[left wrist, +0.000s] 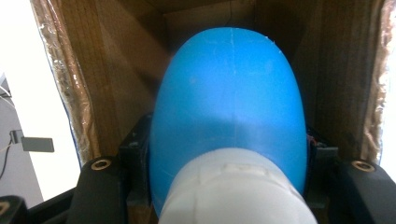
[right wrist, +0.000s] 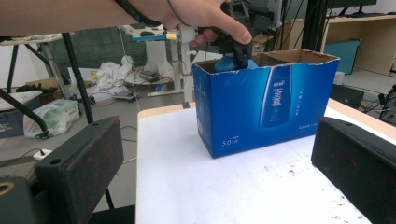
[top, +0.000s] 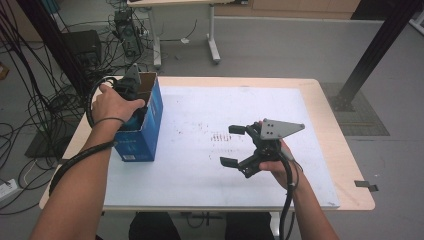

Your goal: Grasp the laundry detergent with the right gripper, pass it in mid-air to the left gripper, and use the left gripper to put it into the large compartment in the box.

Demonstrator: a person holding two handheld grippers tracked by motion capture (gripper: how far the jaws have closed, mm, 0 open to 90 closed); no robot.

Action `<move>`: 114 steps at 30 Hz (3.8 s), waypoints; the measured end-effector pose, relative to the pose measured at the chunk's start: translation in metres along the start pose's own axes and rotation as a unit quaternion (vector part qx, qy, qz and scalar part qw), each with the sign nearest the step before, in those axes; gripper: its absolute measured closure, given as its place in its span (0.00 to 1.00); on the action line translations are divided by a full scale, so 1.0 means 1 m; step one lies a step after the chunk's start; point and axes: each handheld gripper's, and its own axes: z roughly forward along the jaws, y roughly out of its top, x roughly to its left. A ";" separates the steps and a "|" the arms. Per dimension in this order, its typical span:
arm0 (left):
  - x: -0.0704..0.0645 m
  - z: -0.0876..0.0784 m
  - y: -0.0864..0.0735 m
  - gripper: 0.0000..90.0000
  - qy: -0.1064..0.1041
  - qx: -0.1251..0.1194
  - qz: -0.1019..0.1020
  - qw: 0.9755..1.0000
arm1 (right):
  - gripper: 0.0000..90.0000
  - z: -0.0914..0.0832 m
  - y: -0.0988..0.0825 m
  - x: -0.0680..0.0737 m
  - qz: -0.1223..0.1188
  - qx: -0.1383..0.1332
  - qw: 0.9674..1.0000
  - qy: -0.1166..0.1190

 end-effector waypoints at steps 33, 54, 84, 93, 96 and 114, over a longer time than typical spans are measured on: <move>-0.001 0.000 0.001 0.42 0.001 0.001 -0.001 1.000 | 0.03 -0.002 0.000 0.001 -0.001 0.000 1.000 -0.004; -0.001 0.000 0.002 0.42 0.000 0.004 -0.002 1.000 | 0.03 -0.001 0.001 0.001 -0.002 0.001 1.000 -0.003; 0.005 -0.035 -0.007 0.23 -0.012 -0.023 -0.001 1.000 | 0.03 0.002 0.002 0.002 -0.004 0.000 1.000 0.000; -0.007 -0.060 -0.009 0.19 0.003 -0.035 0.007 0.999 | 0.03 0.002 0.003 0.003 -0.005 0.001 1.000 0.000; -0.009 -0.068 -0.010 0.17 0.002 -0.039 0.013 0.999 | 0.03 0.000 0.004 0.003 -0.006 0.001 1.000 -0.001; -0.024 -0.118 -0.017 0.08 -0.026 -0.057 0.054 0.997 | 0.03 -0.005 0.006 0.002 -0.001 0.016 1.000 -0.012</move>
